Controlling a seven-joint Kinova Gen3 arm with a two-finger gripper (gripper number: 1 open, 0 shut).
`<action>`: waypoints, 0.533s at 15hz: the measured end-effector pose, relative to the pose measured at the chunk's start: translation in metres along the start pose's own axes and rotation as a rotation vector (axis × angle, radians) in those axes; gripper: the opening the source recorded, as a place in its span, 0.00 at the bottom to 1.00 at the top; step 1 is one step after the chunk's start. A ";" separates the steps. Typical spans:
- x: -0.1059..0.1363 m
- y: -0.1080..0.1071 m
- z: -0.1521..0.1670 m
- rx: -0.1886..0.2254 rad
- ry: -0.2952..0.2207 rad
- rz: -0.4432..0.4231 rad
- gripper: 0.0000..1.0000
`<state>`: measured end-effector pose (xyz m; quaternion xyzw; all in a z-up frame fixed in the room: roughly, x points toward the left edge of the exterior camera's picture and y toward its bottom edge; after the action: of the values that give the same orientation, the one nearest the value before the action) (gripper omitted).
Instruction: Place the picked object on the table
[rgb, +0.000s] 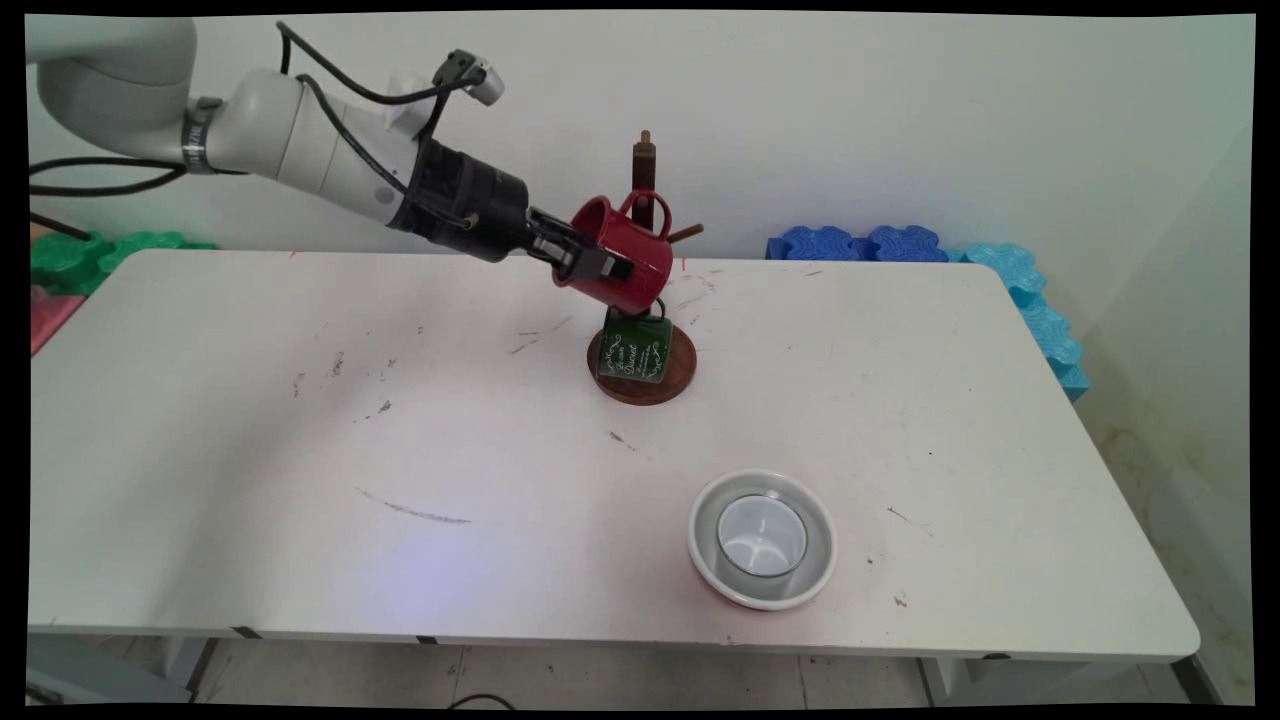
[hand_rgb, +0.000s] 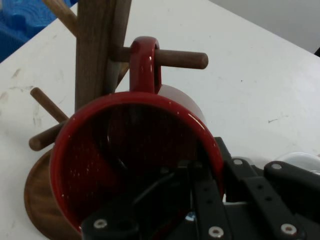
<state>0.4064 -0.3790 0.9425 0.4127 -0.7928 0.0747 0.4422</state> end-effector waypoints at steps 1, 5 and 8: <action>0.000 0.001 0.000 -0.002 -0.001 0.001 0.00; 0.000 0.004 0.001 -0.010 -0.001 0.005 0.00; 0.001 0.006 0.001 -0.014 0.002 0.005 0.00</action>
<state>0.4013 -0.3768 0.9440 0.4079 -0.7939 0.0706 0.4454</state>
